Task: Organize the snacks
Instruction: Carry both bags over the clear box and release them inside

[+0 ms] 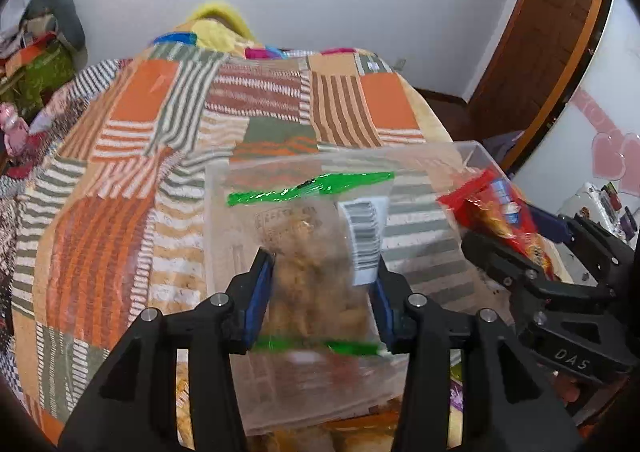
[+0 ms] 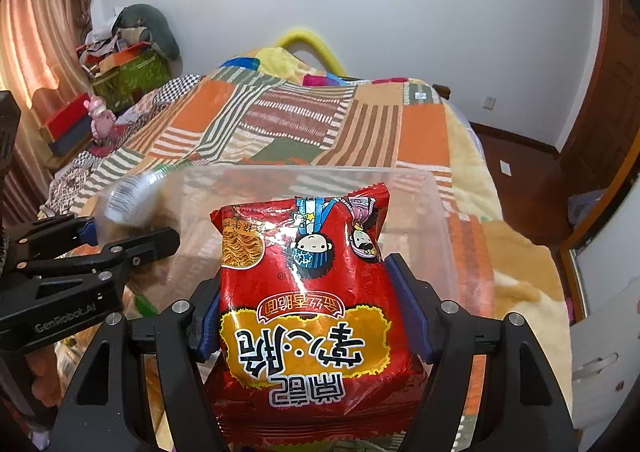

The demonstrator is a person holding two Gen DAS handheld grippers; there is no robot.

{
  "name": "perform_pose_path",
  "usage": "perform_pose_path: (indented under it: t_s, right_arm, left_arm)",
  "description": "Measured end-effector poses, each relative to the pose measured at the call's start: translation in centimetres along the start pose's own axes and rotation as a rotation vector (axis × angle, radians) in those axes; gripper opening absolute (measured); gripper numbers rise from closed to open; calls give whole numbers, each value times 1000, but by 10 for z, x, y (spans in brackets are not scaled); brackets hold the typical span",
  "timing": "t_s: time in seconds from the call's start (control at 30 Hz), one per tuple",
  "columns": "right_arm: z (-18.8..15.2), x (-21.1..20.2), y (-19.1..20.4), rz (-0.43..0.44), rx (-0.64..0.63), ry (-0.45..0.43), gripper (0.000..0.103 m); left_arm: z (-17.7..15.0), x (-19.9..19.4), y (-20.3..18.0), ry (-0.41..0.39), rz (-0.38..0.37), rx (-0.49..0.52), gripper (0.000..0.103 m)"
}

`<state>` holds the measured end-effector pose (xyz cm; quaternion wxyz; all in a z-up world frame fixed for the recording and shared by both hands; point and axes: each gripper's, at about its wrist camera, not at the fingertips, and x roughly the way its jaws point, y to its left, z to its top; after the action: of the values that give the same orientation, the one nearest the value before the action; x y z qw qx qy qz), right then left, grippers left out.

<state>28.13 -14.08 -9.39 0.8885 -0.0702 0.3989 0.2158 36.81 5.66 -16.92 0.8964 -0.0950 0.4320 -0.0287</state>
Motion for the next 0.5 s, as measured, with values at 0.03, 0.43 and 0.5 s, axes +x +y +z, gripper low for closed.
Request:
perform_pose_path:
  t_s: [0.03, 0.43, 0.5]
  right_arm:
    - [0, -4, 0, -5, -7, -6, 69]
    - [4, -51, -4, -5, 3, -111, 78]
    - [2, -61, -4, -9, 6, -130, 78]
  left_arm:
    - [0, -1, 1, -2, -1, -3, 46]
    - [-7, -83, -8, -148, 13, 60, 57]
    - [-12, -99, -7, -167, 19, 76, 61]
